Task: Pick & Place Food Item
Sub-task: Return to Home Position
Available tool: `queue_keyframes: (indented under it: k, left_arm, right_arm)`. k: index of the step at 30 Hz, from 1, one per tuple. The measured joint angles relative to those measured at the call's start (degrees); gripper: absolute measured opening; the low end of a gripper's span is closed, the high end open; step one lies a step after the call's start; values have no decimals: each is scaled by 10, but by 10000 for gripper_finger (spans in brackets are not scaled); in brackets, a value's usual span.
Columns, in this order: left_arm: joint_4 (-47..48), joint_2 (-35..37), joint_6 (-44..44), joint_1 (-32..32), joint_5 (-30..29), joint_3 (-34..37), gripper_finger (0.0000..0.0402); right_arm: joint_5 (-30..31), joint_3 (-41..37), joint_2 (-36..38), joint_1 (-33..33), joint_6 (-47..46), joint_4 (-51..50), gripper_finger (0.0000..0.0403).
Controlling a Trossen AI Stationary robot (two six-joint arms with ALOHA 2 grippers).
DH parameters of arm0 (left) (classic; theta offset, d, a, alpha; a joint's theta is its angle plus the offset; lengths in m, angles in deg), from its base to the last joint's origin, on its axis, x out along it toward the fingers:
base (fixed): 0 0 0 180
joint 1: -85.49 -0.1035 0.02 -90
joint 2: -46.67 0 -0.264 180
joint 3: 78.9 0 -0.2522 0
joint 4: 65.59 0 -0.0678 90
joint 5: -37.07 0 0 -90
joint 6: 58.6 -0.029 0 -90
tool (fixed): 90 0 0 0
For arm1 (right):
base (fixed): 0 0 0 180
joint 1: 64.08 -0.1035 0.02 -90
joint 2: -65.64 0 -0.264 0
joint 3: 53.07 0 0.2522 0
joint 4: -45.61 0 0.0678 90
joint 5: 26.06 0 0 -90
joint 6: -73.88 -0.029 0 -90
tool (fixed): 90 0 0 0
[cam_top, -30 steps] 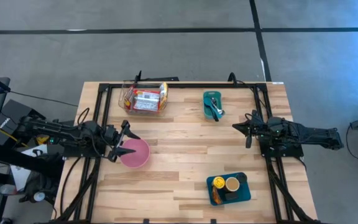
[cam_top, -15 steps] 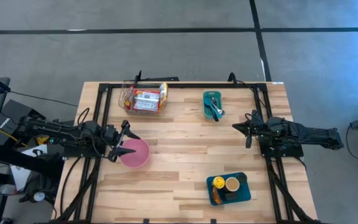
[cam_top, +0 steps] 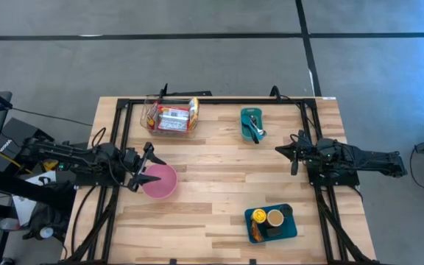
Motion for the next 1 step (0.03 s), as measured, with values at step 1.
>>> queue_keyframes:
  k: [1]
  left_arm:
    - [0, 0, 0, 0, 0, 0, 271]
  right_arm:
    - [0, 0, 0, 0, 0, 0, 0]
